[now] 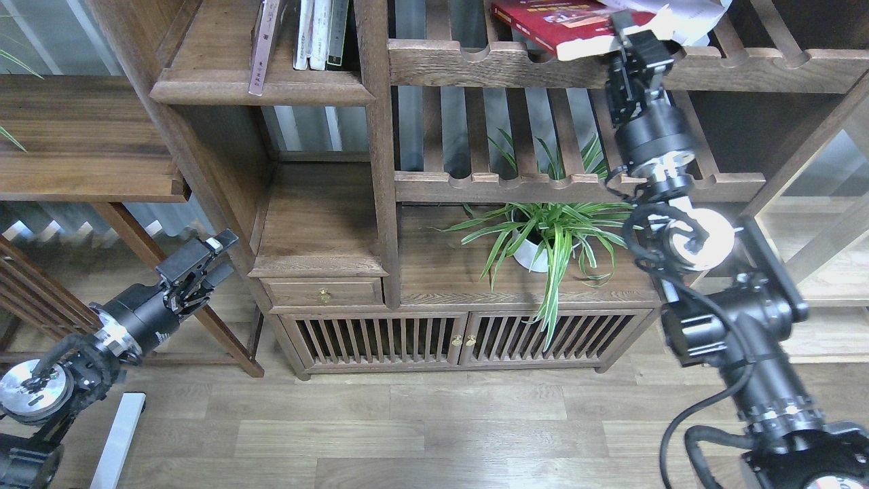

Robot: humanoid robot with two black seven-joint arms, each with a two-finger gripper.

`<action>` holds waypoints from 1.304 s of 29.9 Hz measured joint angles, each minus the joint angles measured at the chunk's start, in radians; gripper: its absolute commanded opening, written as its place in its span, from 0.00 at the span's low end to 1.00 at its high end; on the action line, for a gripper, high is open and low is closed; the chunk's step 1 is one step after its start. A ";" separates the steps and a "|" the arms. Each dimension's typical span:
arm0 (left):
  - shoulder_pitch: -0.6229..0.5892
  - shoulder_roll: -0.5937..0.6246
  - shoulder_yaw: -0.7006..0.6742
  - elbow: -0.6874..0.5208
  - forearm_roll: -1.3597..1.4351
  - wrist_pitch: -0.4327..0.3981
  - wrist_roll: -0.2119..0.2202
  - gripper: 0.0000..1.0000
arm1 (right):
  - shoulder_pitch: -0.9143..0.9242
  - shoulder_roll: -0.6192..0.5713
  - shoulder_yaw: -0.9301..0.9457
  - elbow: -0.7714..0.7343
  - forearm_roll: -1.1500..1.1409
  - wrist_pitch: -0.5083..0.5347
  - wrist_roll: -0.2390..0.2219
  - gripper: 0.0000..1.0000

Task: Organize books on shelf
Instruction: 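Tip the dark red book off the top shelf with the right gripper, then lower the book with the right gripper toward the left gripper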

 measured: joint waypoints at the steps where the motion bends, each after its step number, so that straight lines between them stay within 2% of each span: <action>1: 0.000 0.000 -0.001 0.000 0.000 0.000 0.000 0.99 | 0.000 -0.020 -0.007 0.000 0.000 0.000 0.000 0.03; 6: 0.000 0.000 -0.001 0.000 0.000 0.000 0.000 0.99 | -0.004 -0.088 -0.030 0.002 0.000 0.000 0.000 0.03; 21: 0.000 -0.007 0.010 0.001 0.003 0.000 0.000 0.99 | -0.099 -0.107 0.008 0.033 0.002 0.026 0.003 0.04; 30: -0.007 -0.032 0.018 0.003 0.005 0.000 0.000 0.99 | -0.228 -0.104 0.024 0.051 0.002 0.170 0.004 0.04; 35: -0.007 -0.047 0.032 0.013 0.006 0.000 0.000 0.99 | -0.360 -0.090 0.021 0.056 0.003 0.269 0.004 0.04; 39: -0.005 -0.057 0.052 0.014 0.009 0.000 0.000 0.99 | -0.441 -0.067 0.018 0.056 0.003 0.293 0.005 0.04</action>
